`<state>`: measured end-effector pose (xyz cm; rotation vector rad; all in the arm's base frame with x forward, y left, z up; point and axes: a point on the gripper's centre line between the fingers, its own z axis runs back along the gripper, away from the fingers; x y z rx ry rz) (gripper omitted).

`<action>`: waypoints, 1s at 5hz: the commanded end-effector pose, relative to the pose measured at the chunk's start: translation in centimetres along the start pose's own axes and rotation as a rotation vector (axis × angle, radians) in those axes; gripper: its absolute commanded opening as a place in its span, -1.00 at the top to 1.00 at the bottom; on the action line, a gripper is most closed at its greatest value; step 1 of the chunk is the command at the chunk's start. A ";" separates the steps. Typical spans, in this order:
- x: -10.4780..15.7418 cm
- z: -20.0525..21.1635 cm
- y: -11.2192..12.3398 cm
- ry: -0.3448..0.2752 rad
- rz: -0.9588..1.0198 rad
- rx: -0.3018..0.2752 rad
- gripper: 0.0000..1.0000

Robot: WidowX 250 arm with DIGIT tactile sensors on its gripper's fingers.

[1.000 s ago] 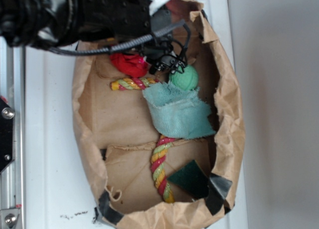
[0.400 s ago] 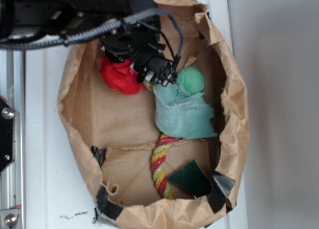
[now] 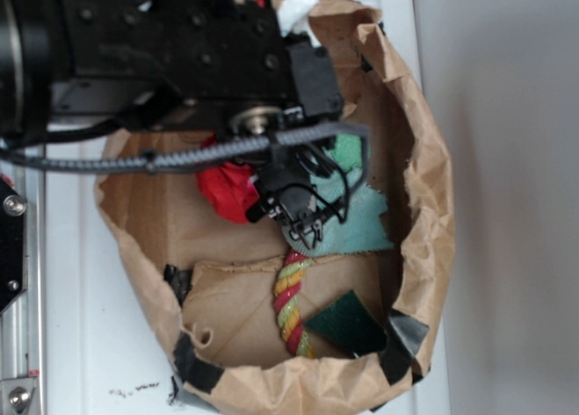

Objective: Grab the red paper.

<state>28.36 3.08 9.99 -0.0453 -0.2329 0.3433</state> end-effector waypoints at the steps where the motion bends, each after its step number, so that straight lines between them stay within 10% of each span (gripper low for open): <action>1: 2.5 4.6 0.6 -0.029 -0.241 -0.074 1.00; 5: 0.9 11.3 0.9 -0.112 -0.159 -0.058 1.00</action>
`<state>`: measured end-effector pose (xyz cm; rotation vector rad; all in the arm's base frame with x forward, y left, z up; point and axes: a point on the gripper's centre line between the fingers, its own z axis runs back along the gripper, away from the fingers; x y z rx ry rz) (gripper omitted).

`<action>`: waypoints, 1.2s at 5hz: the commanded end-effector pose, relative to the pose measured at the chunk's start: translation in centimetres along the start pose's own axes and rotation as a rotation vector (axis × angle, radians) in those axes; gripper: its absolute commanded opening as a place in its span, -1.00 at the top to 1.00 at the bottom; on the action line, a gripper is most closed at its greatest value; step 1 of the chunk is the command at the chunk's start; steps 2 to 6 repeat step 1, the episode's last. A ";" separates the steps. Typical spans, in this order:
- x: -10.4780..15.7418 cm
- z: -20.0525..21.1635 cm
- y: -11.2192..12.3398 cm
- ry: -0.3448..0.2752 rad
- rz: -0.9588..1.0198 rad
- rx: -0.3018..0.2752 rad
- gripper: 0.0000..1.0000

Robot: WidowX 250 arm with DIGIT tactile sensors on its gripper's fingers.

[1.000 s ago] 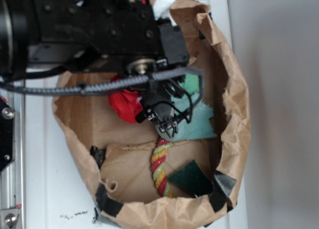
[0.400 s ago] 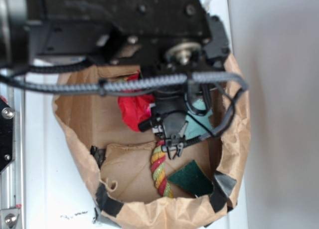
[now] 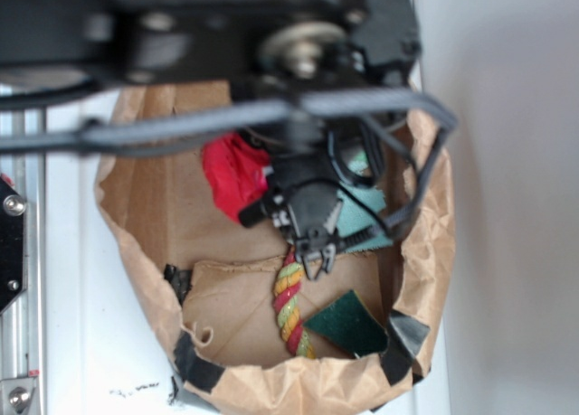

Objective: Grab the red paper.

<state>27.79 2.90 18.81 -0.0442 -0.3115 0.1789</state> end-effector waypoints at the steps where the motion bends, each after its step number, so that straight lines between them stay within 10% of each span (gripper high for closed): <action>1: -0.8 2.3 1.2 -0.046 -0.006 -0.018 1.00; 6: -0.8 2.3 1.2 -0.046 -0.006 -0.018 1.00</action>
